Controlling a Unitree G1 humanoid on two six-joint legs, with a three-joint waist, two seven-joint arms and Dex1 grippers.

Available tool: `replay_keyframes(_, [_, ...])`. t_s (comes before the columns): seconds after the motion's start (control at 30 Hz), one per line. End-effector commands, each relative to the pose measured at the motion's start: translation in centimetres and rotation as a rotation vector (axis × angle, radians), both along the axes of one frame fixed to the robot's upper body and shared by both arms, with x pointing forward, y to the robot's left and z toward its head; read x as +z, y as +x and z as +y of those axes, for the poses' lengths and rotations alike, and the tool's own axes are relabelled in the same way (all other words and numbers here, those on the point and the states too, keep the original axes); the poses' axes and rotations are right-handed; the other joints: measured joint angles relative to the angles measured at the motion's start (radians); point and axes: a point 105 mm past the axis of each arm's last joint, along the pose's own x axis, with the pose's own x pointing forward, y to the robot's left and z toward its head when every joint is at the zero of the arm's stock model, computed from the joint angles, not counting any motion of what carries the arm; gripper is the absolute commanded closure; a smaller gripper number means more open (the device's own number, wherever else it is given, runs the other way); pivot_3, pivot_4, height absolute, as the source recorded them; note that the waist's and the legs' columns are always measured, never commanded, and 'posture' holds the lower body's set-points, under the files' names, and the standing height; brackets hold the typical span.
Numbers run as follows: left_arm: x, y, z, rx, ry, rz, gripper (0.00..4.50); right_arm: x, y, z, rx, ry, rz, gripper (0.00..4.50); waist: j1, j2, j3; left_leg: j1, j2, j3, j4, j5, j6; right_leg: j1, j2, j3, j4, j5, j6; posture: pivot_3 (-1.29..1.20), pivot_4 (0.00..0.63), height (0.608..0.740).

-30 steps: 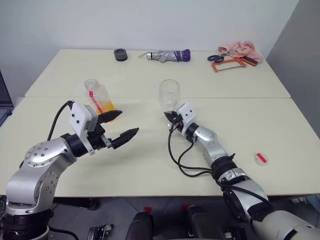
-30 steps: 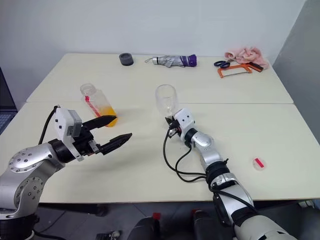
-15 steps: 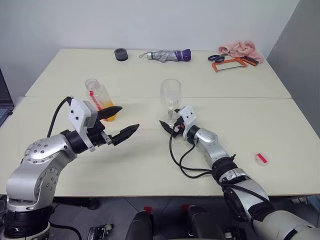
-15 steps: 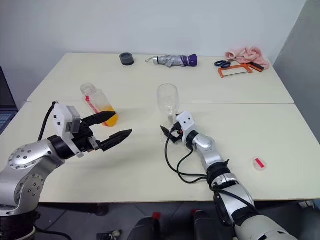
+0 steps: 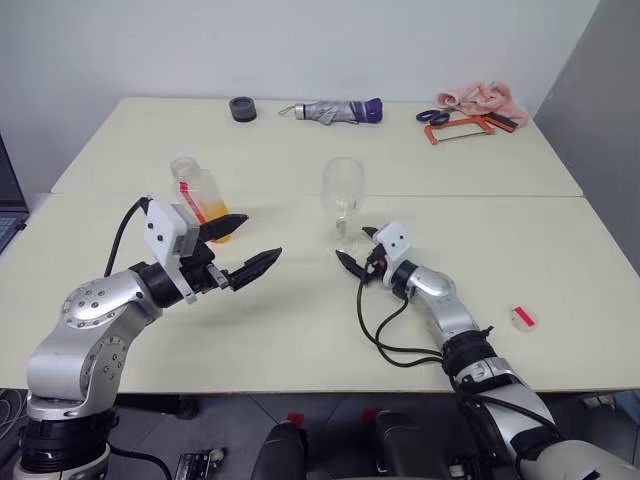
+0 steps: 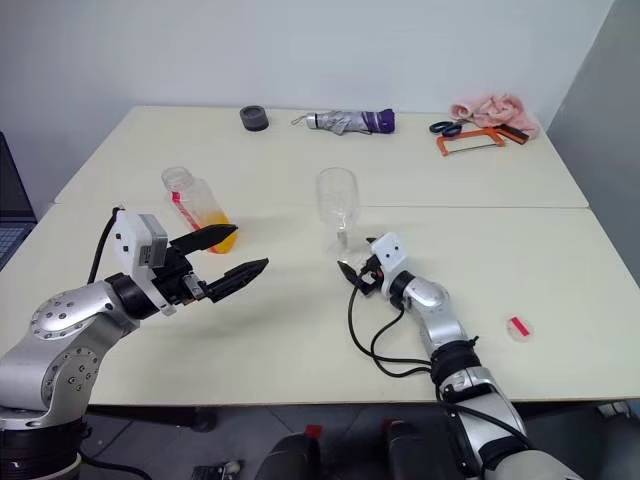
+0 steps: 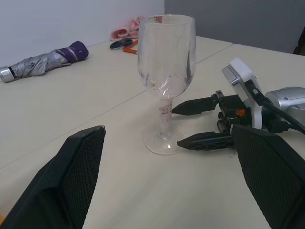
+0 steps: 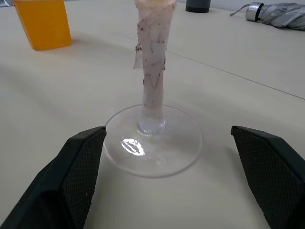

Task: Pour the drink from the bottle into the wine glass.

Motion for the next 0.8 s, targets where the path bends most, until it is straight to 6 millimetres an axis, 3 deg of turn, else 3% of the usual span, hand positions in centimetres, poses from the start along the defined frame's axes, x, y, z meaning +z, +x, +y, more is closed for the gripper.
replay_keyframes(0.03, [-1.1, 0.0, 0.0, 0.043, -0.003, 0.007, 0.00, 0.4, -1.8, -1.5, 0.020, -0.048, -0.053, 0.03, 0.002, 0.000, 0.000, 0.000, 0.000, 0.000, 0.000, 0.000, 0.000, 0.000, 0.000, 0.000, 0.000, 0.000, 0.000, 0.00, 0.150, 0.740])
replay_keyframes(0.23, [-4.2, 1.3, 2.7, 0.345, -0.020, 0.024, 0.00, 2.5, -6.4, -2.9, 0.111, -0.011, -0.057, 0.03, 0.010, 0.000, 0.000, -0.001, 0.000, -0.001, 0.001, 0.000, 0.000, 0.000, -0.002, 0.000, -0.001, 0.000, 0.000, 0.00, 0.150, 0.740])
replay_keyframes(0.43, [-7.3, 1.3, 5.9, 0.692, -0.065, 0.017, 0.00, 5.3, -10.8, -2.3, 0.240, -0.001, -0.057, 0.03, 0.009, 0.000, 0.000, 0.000, 0.000, 0.000, 0.001, 0.000, 0.000, 0.000, -0.001, 0.001, -0.001, 0.000, 0.001, 0.00, 0.150, 0.740])
replay_keyframes(0.63, [-7.5, 2.1, 7.7, 0.730, -0.086, -0.012, 0.00, 6.2, -12.5, -1.1, 0.296, -0.030, -0.060, 0.03, 0.016, -0.001, -0.001, 0.000, -0.001, -0.002, 0.001, 0.000, 0.000, 0.001, 0.001, -0.001, -0.001, -0.001, 0.002, 0.00, 0.150, 0.740])
replay_keyframes(0.8, [-6.2, 3.5, 8.6, 0.683, -0.066, -0.027, 0.00, 7.0, -12.9, -0.5, 0.318, -0.013, -0.060, 0.03, 0.022, -0.001, -0.001, 0.000, -0.002, -0.001, 0.002, 0.000, 0.000, 0.001, 0.001, -0.001, -0.001, -0.001, 0.002, 0.00, 0.150, 0.740])
